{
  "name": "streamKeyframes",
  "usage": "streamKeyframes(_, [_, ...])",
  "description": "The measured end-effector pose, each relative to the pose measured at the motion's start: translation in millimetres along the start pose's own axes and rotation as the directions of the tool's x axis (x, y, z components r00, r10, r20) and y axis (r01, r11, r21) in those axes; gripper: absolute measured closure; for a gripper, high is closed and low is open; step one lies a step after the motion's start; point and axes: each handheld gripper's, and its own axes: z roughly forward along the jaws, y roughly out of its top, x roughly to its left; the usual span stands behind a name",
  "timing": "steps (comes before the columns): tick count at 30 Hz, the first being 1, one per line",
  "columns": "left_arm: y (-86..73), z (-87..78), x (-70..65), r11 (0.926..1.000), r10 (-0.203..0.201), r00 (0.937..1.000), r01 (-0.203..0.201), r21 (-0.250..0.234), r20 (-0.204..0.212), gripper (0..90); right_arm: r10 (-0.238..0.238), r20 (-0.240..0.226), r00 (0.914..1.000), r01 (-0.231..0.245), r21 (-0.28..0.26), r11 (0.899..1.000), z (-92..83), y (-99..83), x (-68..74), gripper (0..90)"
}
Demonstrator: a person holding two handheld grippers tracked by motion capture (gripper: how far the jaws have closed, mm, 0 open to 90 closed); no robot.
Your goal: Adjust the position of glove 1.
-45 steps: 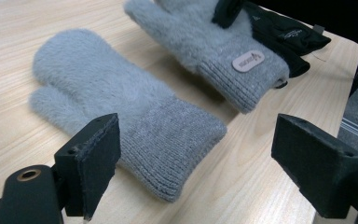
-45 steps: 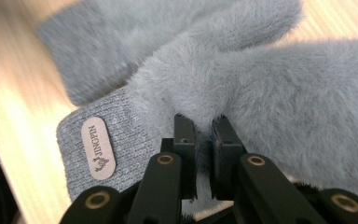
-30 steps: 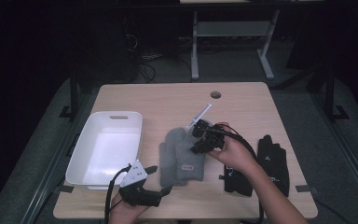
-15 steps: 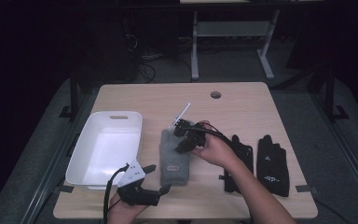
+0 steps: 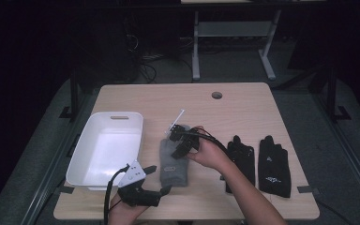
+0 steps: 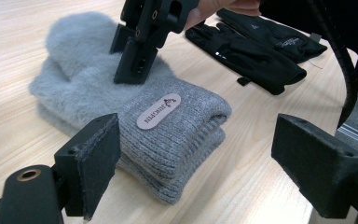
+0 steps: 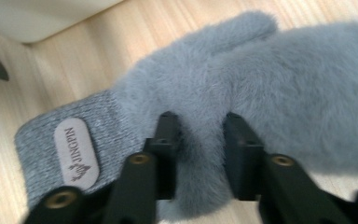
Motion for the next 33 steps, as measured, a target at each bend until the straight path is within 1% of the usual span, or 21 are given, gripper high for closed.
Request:
streamKeyframes(1, [0.2, 0.4, -0.4, 1.0, 0.001, 1.0, -0.001, 0.008, 0.002, 15.5, 0.023, -0.011, 0.9997, -0.024, -0.039, 0.999, -4.1, -3.6, -2.4, 54.4])
streamKeyframes(2, [0.2, 0.4, -0.4, 1.0, 0.001, 1.0, -0.001, 0.008, 0.002, 15.5, 0.023, -0.011, 0.9997, -0.024, -0.039, 0.999, -4.1, -3.6, -2.4, 54.4])
streamKeyframes(4, [0.3, 0.9, -0.8, 0.9999, 0.005, 1.0, -0.005, 0.01, 0.003, 15.4, 0.05, -0.008, 0.9987, -0.051, -0.093, 0.994, -13.1, -9.8, -7.9, 46.2])
streamKeyframes(7, [0.2, 1.5, -1.7, 1.0, 0.007, 1.0, -0.007, 0.005, 0.001, 15.4, 0.121, -0.008, 0.9926, -0.121, -0.13, 0.984, -22.1, -19.2, -17.6, 39.2])
streamKeyframes(8, [0.2, 1.5, -1.7, 1.0, 0.007, 1.0, -0.007, 0.005, 0.001, 15.4, 0.121, -0.008, 0.9926, -0.121, -0.13, 0.984, -22.1, -19.2, -17.6, 39.2])
streamKeyframes(12, [0.6, 2.0, -2.5, 1.0, 0.004, 1.0, -0.004, 0.007, -0.001, 15.4, 0.214, -0.026, 0.9766, -0.215, -0.163, 0.963, -27.9, -31.5, -34.5, 35.1])
streamKeyframes(13, [0.8, 2.2, -2.4, 0.9999, 0.007, 1.0, -0.007, 0.007, -0.001, 15.5, 0.266, -0.037, 0.9634, -0.268, -0.187, 0.945, -28.7, -35.3, -43.2, 33.5])
streamKeyframes(16, [1.0, 2.7, -2.6, 0.9999, 0.005, 1.0, -0.005, 0.012, 0.0, 15.4, 0.308, -0.047, 0.9502, -0.311, -0.203, 0.928, -26.8, -36.0, -51.8, 31.5])
streamKeyframes(17, [0.9, 2.9, -2.6, 0.9999, 0.004, 1.0, -0.004, 0.013, 0.0, 15.4, 0.308, -0.047, 0.9502, -0.311, -0.203, 0.928, -26.8, -36.0, -51.8, 31.5])
streamKeyframes(18, [1.0, 3.0, -2.4, 0.9999, 0.007, 1.0, -0.007, 0.013, 0.002, 15.4, 0.326, -0.053, 0.9439, -0.33, -0.204, 0.922, -25.3, -35.6, -54.5, 31.1])
streamKeyframes(19, [1.0, 2.9, -2.4, 0.9999, 0.007, 1.0, -0.007, 0.013, 0.002, 15.5, 0.356, -0.066, 0.932, -0.362, -0.215, 0.907, -20.9, -34.5, -60.8, 31.1])
streamKeyframes(21, [1.0, 3.1, -2.4, 0.9999, 0.005, 1.0, -0.005, 0.012, 0.003, 15.4, 0.363, -0.07, 0.9291, -0.369, -0.22, 0.903, -18.8, -34.1, -63.0, 30.9])
streamKeyframes(22, [1.0, 3.3, -2.5, 0.9999, 0.005, 1.0, -0.005, 0.012, 0.004, 15.4, 0.392, -0.072, 0.917, -0.398, -0.217, 0.891, -13.6, -32.0, -66.7, 30.6])
streamKeyframes(25, [1.3, 3.9, -3.1, 0.9999, 0.007, 1.0, -0.007, 0.009, 0.006, 15.4, 0.409, -0.051, 0.911, -0.411, -0.202, 0.889, -7.3, -29.2, -69.0, 30.2])
streamKeyframes(27, [1.5, 3.5, -3.5, 0.9999, 0.01, 0.9999, -0.01, 0.011, 0.006, 15.5, 0.431, -0.035, 0.9017, -0.429, -0.19, 0.883, 2.0, -25.7, -71.5, 30.5])
streamKeyframes(28, [1.5, 3.4, -3.8, 0.9999, 0.009, 0.9999, -0.009, 0.01, 0.007, 15.5, 0.431, -0.035, 0.9017, -0.429, -0.19, 0.883, 2.0, -25.7, -71.5, 30.5])
streamKeyframes(29, [1.6, 3.4, -4.0, 0.9999, 0.009, 0.9999, -0.009, 0.009, 0.007, 15.5, 0.441, -0.045, 0.8964, -0.441, -0.187, 0.878, 4.8, -25.0, -72.7, 30.5])
streamKeyframes(30, [1.7, 3.5, -4.0, 0.9999, 0.008, 0.9999, -0.008, 0.009, 0.008, 15.4, 0.466, -0.074, 0.8817, -0.471, -0.191, 0.861, 9.3, -24.4, -76.0, 30.4])
streamKeyframes(31, [1.8, 3.5, -4.0, 0.9999, 0.009, 0.9999, -0.009, 0.01, 0.008, 15.4, 0.466, -0.074, 0.8817, -0.471, -0.191, 0.861, 9.3, -24.4, -76.0, 30.4])
streamKeyframes(32, [1.9, 3.9, -4.1, 0.9999, 0.012, 0.9999, -0.012, 0.009, 0.009, 15.4, 0.482, -0.101, 0.8705, -0.492, -0.197, 0.848, 12.4, -25.0, -79.5, 30.4])
streamKeyframes(33, [1.9, 3.9, -4.1, 0.9999, 0.012, 0.9999, -0.012, 0.009, 0.009, 15.5, 0.482, -0.101, 0.8705, -0.492, -0.197, 0.848, 12.4, -25.0, -79.5, 30.4])
